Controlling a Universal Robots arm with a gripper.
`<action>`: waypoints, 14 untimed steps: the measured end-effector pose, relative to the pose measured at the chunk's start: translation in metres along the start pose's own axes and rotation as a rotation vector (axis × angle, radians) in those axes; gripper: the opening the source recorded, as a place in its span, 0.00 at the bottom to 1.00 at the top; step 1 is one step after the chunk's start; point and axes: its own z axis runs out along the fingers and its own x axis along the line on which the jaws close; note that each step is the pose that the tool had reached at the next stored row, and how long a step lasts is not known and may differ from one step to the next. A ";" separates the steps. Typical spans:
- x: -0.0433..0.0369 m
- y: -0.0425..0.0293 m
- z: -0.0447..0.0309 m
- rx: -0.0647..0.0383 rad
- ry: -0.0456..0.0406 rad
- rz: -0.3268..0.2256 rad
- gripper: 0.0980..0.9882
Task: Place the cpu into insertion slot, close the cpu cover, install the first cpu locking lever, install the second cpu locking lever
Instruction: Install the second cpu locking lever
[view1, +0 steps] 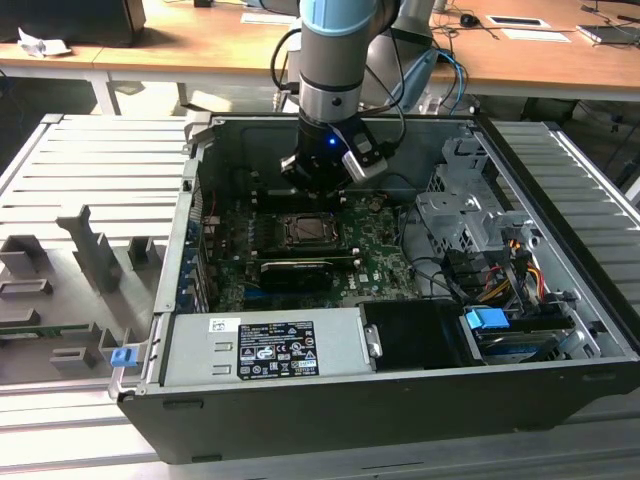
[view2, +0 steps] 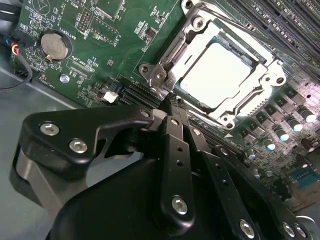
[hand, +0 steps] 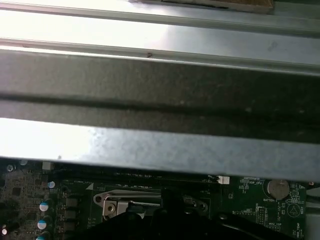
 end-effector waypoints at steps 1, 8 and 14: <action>0.0000 -0.0003 0.0000 0.000 0.0000 0.000 0.01; 0.0003 -0.0045 -0.0043 0.000 0.0000 0.000 0.01; 0.0005 -0.0081 -0.0070 0.000 0.0000 0.000 0.01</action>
